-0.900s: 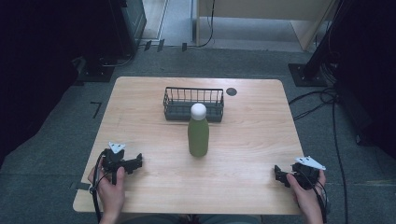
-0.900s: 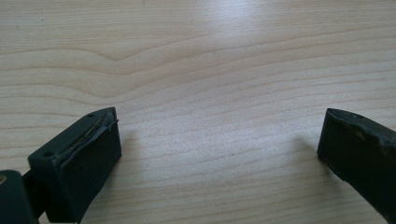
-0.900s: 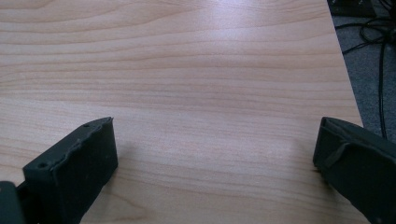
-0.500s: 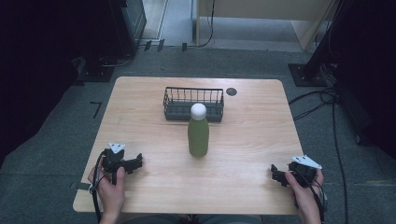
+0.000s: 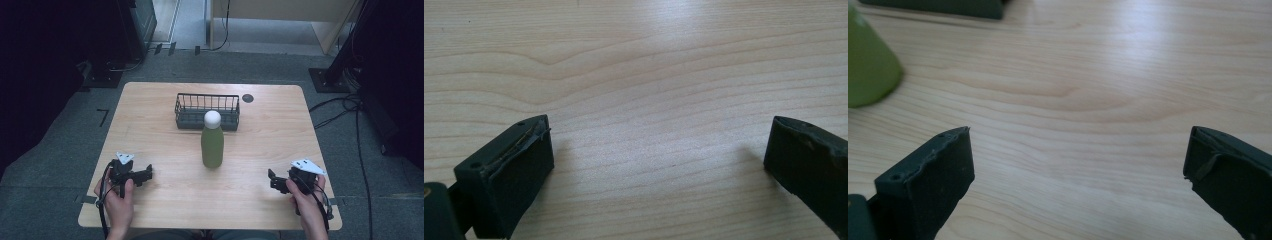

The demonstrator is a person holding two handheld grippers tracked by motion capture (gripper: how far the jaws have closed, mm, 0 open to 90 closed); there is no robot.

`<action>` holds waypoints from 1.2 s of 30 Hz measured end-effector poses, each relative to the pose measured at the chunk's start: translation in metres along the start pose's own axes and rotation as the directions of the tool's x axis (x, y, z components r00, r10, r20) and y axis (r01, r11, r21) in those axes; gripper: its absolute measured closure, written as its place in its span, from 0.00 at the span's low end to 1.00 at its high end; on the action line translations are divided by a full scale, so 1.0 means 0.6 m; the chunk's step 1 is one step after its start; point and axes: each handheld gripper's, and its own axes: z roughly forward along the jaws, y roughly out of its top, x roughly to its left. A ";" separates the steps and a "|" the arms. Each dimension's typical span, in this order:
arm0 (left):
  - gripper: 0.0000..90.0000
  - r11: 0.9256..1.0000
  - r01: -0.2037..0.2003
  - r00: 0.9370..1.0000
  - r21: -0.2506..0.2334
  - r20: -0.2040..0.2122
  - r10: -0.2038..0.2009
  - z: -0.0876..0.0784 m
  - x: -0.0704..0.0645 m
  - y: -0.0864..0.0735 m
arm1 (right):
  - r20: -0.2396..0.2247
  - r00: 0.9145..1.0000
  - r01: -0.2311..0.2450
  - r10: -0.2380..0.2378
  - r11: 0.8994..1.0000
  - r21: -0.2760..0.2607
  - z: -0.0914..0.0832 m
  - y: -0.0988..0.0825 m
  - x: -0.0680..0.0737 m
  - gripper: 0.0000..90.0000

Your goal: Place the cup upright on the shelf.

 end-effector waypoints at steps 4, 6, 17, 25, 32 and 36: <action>0.00 1.000 0.000 1.000 0.000 0.000 0.000 0.000 0.000 0.000 | -0.043 0.999 0.022 -0.022 1.000 -0.006 0.006 0.012 0.027 0.00; 0.00 1.000 0.001 1.000 0.000 0.000 -0.001 0.000 0.000 0.000 | -0.050 0.998 0.032 -0.033 0.999 -0.010 0.008 0.015 0.034 0.00; 0.00 1.000 0.002 1.000 -0.002 0.000 -0.002 0.000 0.000 0.000 | -0.153 0.985 0.075 -0.082 0.996 -0.049 0.026 0.039 0.110 0.00; 0.00 1.000 0.002 1.000 -0.002 0.000 -0.002 0.000 0.000 0.000 | -0.232 0.968 0.083 -0.099 0.994 -0.077 0.034 0.058 0.160 0.01; 0.00 1.000 0.002 1.000 -0.002 0.000 -0.002 0.000 0.000 0.000 | -0.281 0.949 0.126 -0.145 0.988 -0.086 0.042 0.072 0.208 0.01; 0.00 1.000 0.002 1.000 -0.002 0.000 -0.002 0.000 0.000 0.000 | -0.314 0.937 0.123 -0.151 0.987 -0.108 0.048 0.085 0.235 0.00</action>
